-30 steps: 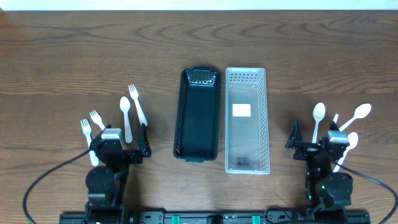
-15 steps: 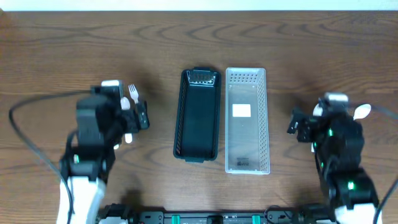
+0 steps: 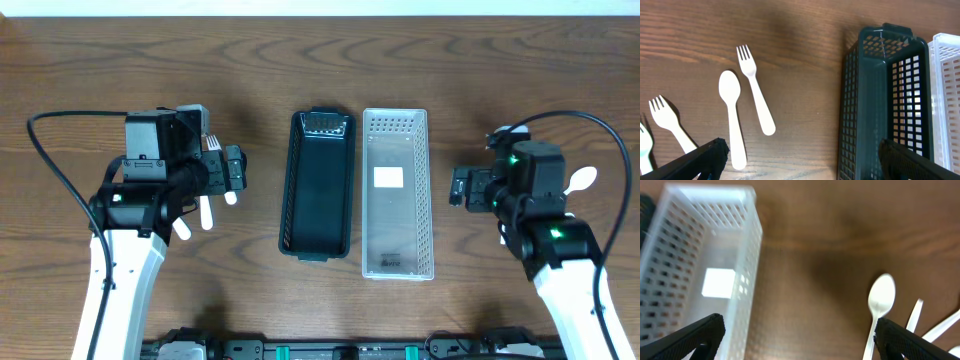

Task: Pack container
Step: 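Raise both arms and move grippers over the cutlery near the trays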

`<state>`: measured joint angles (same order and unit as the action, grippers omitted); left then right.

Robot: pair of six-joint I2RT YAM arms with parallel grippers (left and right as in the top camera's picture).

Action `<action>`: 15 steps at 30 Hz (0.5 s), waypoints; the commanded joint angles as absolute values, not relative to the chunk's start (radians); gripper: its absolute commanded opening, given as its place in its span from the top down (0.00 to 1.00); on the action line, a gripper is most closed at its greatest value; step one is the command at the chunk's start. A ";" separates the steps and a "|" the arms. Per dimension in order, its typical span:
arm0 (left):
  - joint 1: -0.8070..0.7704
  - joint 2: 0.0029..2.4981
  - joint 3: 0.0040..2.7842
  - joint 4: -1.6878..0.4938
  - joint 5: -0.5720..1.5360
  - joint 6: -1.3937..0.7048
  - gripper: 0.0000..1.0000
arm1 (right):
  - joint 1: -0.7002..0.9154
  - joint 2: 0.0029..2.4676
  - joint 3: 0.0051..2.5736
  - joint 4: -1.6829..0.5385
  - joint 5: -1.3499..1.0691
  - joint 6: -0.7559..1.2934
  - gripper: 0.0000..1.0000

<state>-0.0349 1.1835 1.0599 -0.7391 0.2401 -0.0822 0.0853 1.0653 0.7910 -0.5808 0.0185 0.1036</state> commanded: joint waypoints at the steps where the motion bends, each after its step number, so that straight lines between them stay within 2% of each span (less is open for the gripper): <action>1: -0.038 1.222 1.083 -0.756 0.258 -0.087 0.01 | 0.079 1.129 0.810 -0.603 0.030 0.144 0.01; 8: -0.065 1.356 1.083 -0.788 0.258 -0.088 0.05 | 0.079 1.242 0.810 -0.617 0.041 0.180 0.02; 11: -0.094 1.412 1.083 -0.784 0.258 -0.088 0.09 | 0.079 1.271 0.810 -0.630 0.051 0.191 0.18; 15: -0.130 1.468 1.083 -0.786 0.258 -0.088 0.17 | 0.079 1.283 0.810 -0.633 0.052 0.190 0.21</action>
